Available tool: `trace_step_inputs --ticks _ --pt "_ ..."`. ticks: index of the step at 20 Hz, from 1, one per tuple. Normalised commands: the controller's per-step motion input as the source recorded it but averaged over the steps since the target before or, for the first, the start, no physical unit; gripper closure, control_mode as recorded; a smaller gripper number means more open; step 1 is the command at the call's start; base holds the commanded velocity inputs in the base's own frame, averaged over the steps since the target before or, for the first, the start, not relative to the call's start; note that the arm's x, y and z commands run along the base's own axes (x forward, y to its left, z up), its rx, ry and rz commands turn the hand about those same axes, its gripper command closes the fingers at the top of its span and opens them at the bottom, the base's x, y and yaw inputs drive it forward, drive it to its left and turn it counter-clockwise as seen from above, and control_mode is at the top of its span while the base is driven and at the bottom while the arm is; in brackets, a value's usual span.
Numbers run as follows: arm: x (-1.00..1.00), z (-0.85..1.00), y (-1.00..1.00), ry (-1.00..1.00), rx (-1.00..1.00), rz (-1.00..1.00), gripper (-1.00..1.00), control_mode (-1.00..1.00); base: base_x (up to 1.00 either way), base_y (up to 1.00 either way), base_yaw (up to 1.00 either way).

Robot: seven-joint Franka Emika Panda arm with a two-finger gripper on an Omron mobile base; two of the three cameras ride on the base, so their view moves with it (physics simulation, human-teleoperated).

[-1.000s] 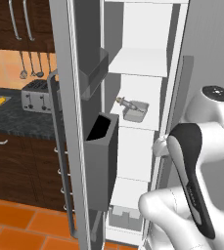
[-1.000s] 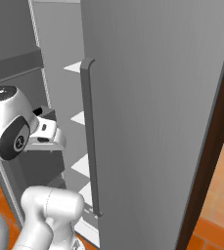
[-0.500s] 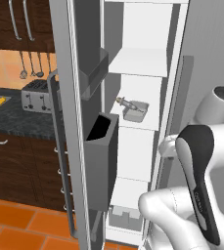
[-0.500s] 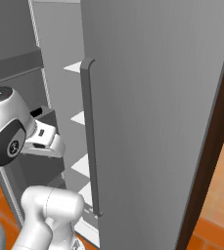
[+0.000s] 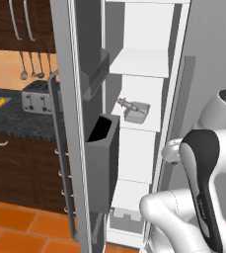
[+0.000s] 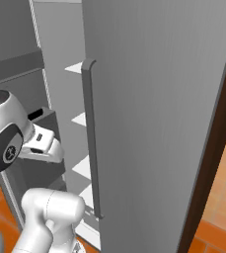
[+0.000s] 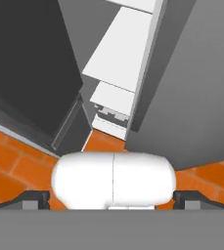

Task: Take the meat container that has the fish and place it on the second highest rack of the freezer. Then take the vegetable container that has the lemon wedge and corn and place it on the highest rack of the freezer.

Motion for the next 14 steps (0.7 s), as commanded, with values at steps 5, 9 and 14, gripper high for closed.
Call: trace_step_inputs --ticks 5,9,14 --pt "0.00 0.00 0.00 0.00 0.00 0.00 -1.00 1.00 -0.61 -0.52 0.25" --pt "0.00 0.00 0.00 0.00 0.00 0.00 -1.00 1.00 -0.19 -0.36 0.73" --pt "0.00 0.00 0.00 0.00 0.00 0.00 -1.00 1.00 -0.36 0.06 0.89"
